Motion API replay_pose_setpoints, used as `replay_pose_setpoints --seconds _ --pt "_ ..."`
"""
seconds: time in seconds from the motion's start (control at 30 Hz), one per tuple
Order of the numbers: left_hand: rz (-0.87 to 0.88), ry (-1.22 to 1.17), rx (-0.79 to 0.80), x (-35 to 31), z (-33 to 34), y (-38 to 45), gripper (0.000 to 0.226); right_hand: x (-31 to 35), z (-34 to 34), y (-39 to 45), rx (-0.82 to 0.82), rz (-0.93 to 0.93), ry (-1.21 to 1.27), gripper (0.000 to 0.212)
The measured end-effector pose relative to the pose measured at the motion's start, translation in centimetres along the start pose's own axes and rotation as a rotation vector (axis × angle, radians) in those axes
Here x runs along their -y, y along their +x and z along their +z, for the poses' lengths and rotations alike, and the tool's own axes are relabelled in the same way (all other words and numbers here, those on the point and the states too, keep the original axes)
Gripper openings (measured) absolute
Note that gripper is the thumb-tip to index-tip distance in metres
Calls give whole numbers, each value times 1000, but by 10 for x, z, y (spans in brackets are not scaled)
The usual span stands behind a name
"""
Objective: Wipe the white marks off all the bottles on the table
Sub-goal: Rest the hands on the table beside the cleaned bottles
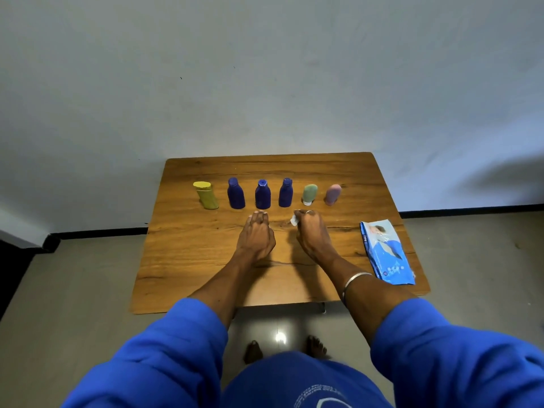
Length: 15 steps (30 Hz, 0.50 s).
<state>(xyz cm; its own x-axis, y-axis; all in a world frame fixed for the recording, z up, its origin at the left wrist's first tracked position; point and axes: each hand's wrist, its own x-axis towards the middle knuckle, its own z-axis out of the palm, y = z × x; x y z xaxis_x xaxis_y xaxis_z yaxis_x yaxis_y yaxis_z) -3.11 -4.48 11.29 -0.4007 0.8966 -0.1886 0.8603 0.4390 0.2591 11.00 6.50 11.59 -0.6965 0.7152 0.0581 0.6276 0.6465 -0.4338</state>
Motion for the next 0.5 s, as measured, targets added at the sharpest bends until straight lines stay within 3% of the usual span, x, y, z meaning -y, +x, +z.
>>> replay_pose_setpoints --seconds 0.23,0.5 --pt "-129 24 -94 17 -5 -19 59 15 10 22 17 -74 -28 35" --pt "-484 -41 -201 68 -1 -82 60 79 45 48 150 -385 27 25"
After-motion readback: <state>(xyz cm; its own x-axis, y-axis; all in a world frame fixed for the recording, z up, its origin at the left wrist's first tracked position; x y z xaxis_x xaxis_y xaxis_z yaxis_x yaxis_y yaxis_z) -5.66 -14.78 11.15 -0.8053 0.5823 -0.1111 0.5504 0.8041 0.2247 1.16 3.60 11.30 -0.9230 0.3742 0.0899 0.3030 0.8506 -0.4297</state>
